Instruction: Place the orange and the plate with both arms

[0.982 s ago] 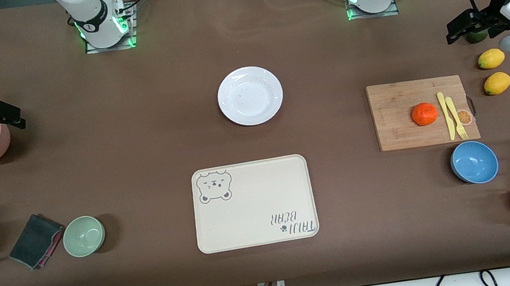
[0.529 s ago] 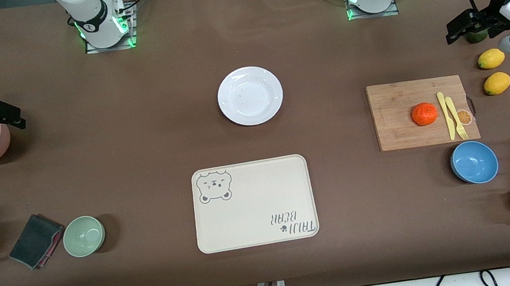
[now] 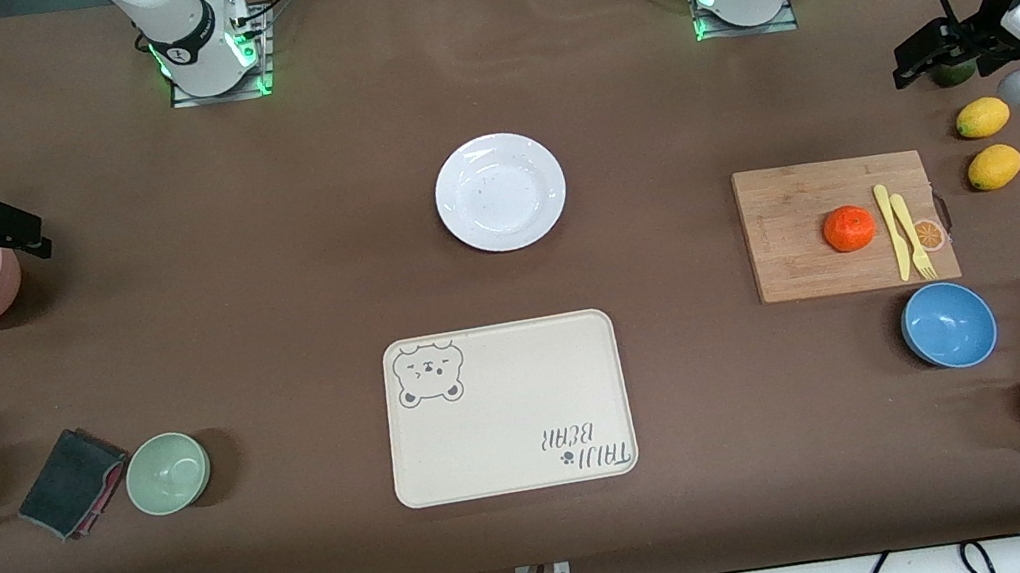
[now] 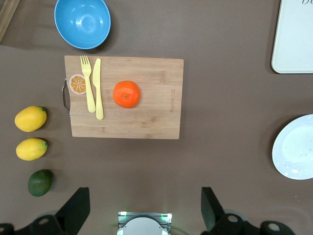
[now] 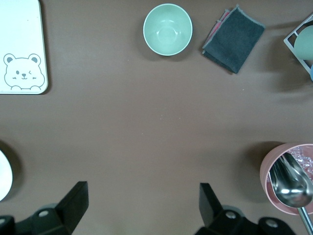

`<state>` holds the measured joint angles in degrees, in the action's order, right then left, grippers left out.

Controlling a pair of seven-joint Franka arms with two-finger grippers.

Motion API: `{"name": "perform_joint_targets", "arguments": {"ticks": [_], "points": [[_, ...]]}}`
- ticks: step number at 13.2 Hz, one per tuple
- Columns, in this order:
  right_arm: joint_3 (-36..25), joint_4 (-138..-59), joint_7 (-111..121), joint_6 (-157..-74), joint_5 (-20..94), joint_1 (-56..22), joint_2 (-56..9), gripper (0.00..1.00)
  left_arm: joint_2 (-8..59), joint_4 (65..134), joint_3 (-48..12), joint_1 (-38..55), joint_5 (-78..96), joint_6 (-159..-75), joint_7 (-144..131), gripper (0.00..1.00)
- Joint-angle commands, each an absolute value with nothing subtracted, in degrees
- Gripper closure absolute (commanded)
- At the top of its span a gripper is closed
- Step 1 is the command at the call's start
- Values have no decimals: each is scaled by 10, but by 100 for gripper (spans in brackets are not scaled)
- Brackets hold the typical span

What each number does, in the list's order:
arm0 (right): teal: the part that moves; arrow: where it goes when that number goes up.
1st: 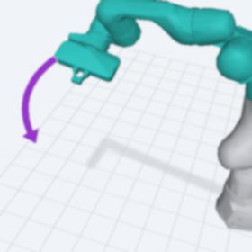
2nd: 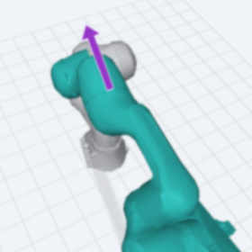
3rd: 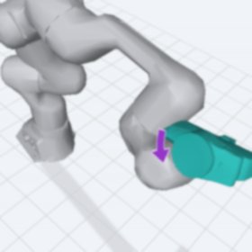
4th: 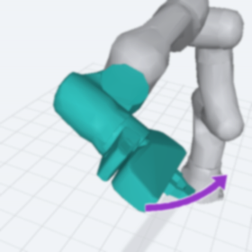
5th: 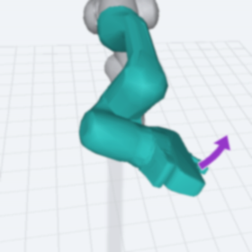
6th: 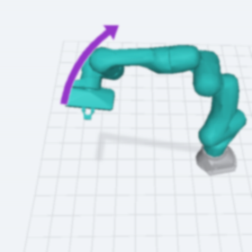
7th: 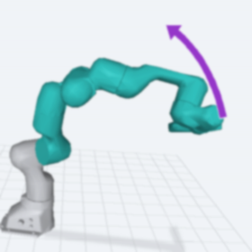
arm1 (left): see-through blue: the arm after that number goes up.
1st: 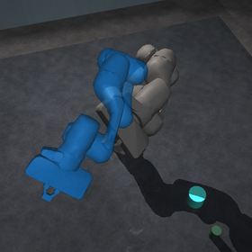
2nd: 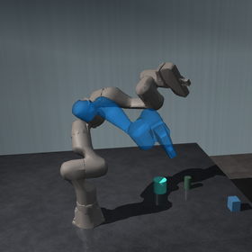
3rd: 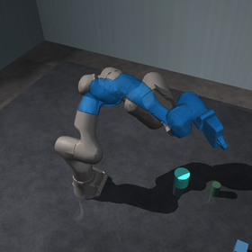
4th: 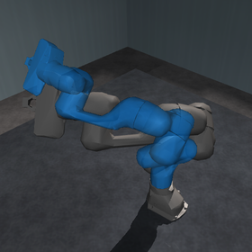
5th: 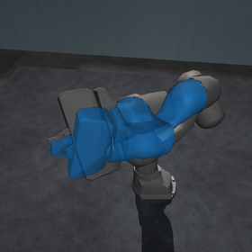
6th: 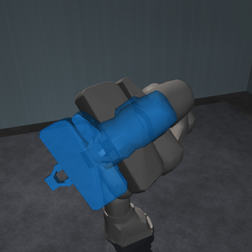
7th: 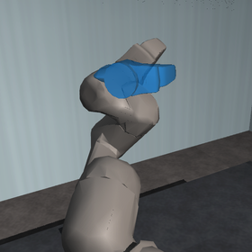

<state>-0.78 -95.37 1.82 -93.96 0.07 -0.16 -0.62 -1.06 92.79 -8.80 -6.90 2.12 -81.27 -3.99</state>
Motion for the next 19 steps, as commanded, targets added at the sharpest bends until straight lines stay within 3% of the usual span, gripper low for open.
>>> {"name": "perform_joint_targets", "arguments": {"ticks": [1,19], "points": [[-10,-942,17,-933,4,-3,-11,0,-3,909,-88,-69,23,-801,-43,0],[-10,-942,18,-933,4,-3,-11,0,11,909,-84,-71,25,-804,-36,0]]}}
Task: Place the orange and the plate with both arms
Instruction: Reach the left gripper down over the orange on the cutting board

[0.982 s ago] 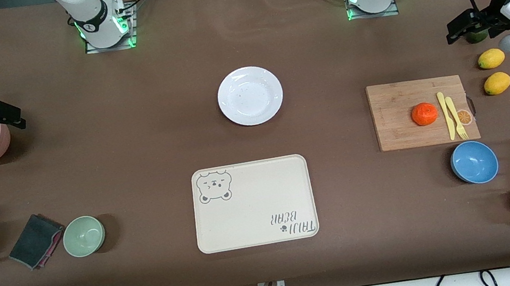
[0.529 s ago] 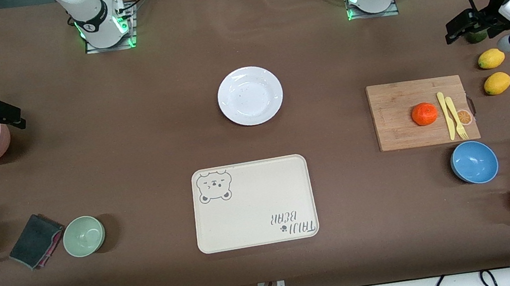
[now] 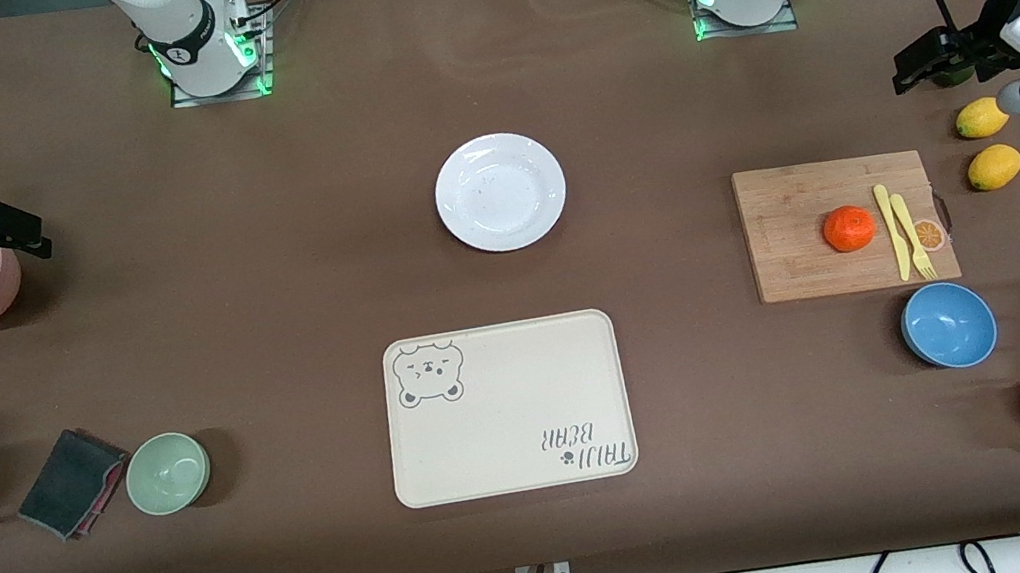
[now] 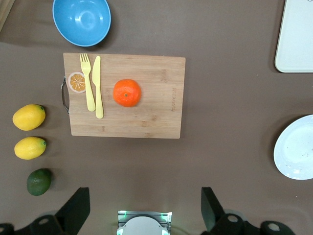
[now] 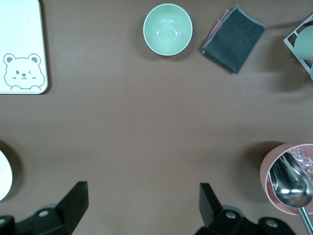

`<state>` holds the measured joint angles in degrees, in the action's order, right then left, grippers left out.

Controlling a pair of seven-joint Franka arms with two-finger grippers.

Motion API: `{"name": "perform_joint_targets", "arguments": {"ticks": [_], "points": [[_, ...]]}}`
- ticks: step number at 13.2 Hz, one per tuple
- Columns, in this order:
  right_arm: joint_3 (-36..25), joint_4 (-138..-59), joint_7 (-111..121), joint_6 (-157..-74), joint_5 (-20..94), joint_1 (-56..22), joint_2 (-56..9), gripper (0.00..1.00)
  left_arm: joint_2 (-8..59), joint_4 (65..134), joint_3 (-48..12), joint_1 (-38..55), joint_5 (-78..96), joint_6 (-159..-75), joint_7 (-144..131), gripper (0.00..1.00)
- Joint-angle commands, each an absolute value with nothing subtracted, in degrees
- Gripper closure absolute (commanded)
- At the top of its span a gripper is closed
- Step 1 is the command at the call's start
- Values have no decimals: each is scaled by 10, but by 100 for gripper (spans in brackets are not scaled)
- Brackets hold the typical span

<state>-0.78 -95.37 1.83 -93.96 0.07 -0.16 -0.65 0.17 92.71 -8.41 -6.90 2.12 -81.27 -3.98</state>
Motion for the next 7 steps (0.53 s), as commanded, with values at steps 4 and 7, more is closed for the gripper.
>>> {"name": "perform_joint_targets", "arguments": {"ticks": [4,7], "points": [[-9,-942,18,-932,4,-4,-11,0,18,911,-78,-82,28,-829,-33,0],[-10,-942,19,-932,4,-4,-11,0,29,946,-78,-83,27,-847,22,0]]}}
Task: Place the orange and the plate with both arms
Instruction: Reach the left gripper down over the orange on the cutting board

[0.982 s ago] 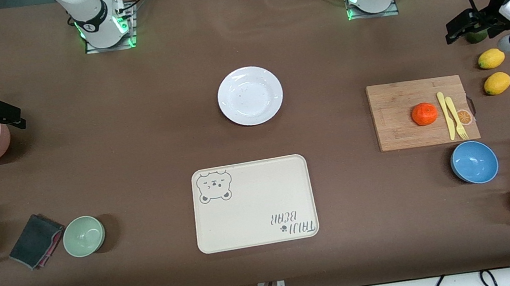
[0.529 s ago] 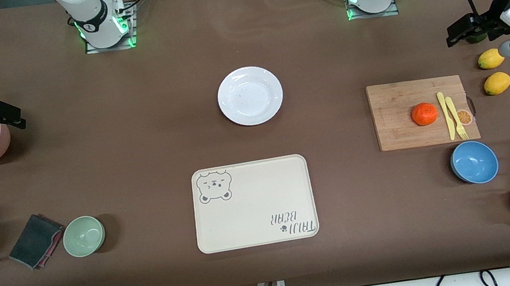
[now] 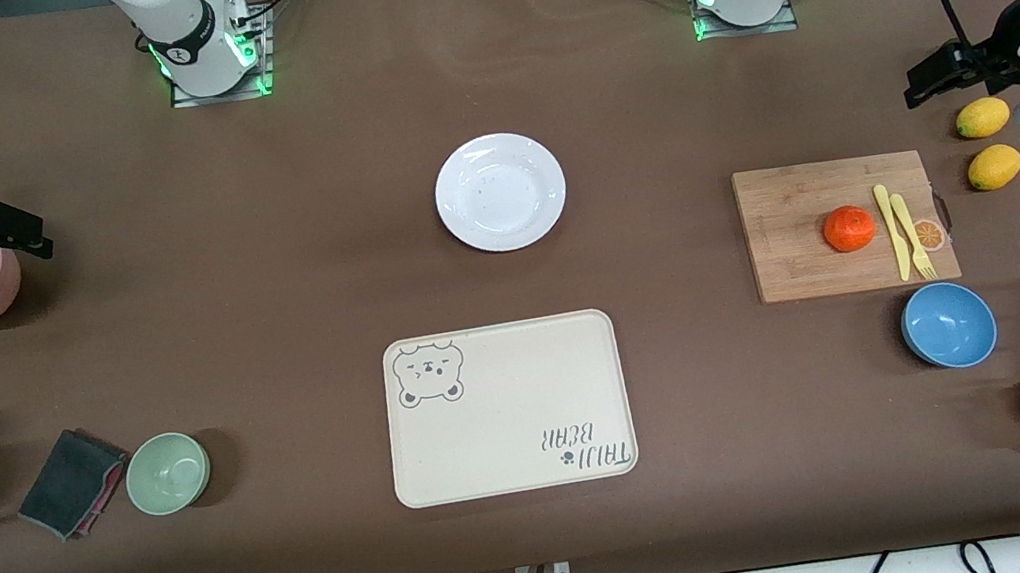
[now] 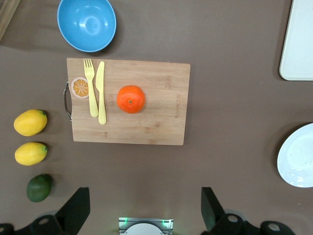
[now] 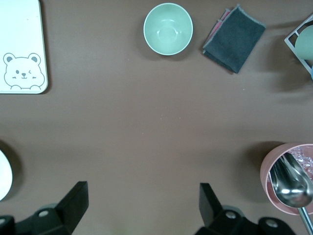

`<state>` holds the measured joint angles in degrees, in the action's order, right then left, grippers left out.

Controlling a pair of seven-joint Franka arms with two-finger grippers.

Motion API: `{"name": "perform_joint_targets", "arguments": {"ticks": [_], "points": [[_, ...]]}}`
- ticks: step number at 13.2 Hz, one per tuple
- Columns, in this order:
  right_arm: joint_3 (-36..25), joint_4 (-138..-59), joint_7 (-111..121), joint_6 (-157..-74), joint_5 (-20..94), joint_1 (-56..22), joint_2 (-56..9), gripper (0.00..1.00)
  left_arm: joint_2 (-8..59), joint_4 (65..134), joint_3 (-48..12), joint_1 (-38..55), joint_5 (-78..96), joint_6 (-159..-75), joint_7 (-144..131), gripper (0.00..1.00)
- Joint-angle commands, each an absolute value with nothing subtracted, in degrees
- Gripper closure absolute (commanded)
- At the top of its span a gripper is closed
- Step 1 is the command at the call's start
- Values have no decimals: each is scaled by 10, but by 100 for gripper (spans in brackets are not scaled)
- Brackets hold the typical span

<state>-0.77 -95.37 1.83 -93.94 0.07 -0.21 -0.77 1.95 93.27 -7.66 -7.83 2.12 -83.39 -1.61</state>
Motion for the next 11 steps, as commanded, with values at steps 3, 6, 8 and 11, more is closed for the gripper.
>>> {"name": "perform_joint_targets", "arguments": {"ticks": [3,6,8,11], "points": [[-10,-942,19,-932,4,-4,-11,0,33,1041,-76,-85,28,-972,25,0],[-10,-942,18,-931,4,-4,-11,0,34,1122,-76,-85,28,-1069,17,0],[-10,-942,19,-931,4,-4,-11,0,46,1184,-76,-86,28,-1166,16,0],[-10,-942,18,-931,4,-4,-11,0,76,1243,-76,-97,27,-1268,7,0]]}}
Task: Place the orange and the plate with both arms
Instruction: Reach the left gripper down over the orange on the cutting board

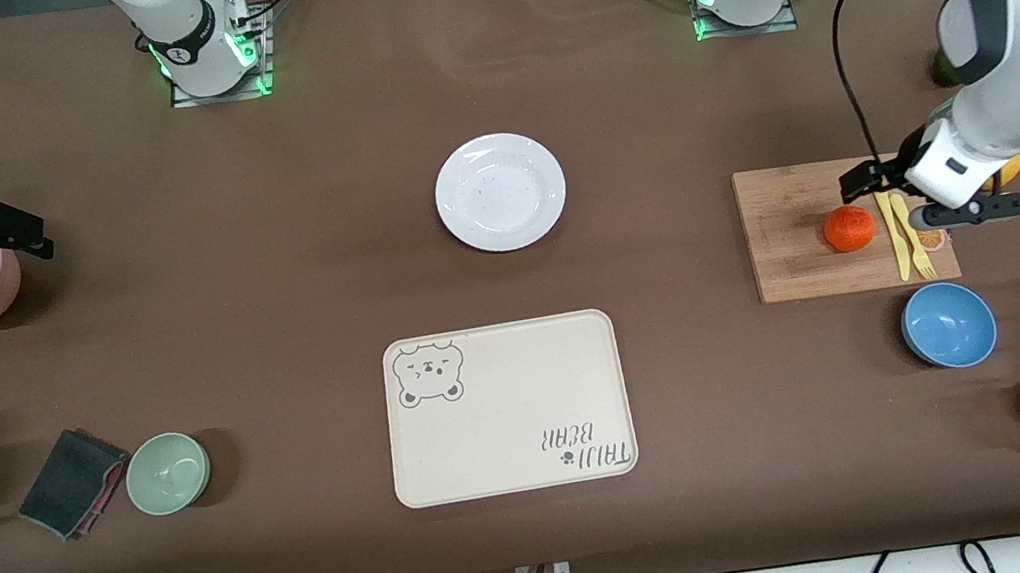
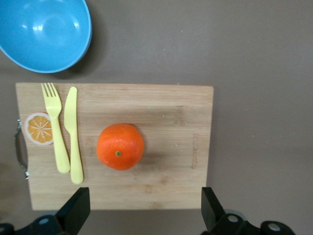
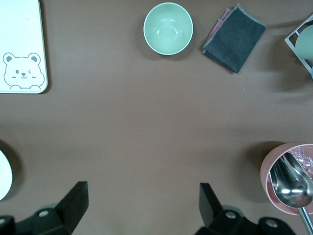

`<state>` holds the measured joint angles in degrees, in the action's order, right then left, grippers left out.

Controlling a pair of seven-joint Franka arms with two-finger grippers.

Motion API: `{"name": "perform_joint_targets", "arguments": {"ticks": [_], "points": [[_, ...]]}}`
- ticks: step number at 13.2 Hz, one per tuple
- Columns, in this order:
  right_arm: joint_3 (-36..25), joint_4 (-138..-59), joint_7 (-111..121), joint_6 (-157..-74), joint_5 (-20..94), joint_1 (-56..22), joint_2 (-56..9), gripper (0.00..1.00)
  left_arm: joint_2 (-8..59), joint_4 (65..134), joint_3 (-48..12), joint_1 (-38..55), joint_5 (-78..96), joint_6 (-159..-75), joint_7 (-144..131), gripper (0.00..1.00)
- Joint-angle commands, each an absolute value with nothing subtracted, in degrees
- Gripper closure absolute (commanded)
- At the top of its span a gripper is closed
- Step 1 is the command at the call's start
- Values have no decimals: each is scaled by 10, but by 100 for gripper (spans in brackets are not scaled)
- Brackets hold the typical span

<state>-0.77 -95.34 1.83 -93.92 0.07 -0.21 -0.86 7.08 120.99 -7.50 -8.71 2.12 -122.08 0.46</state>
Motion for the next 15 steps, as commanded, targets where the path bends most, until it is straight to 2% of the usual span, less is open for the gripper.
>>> {"name": "perform_joint_targets", "arguments": {"ticks": [1,6,15], "points": [[-10,-942,18,-931,5,-4,-11,0,81,1252,-75,-105,25,-1285,7,0],[-10,-942,18,-931,5,-4,-11,0,141,1264,-75,-130,22,-1352,8,0],[-10,-942,19,-931,5,-4,-11,0,202,1265,-68,-136,21,-1405,16,0]]}}
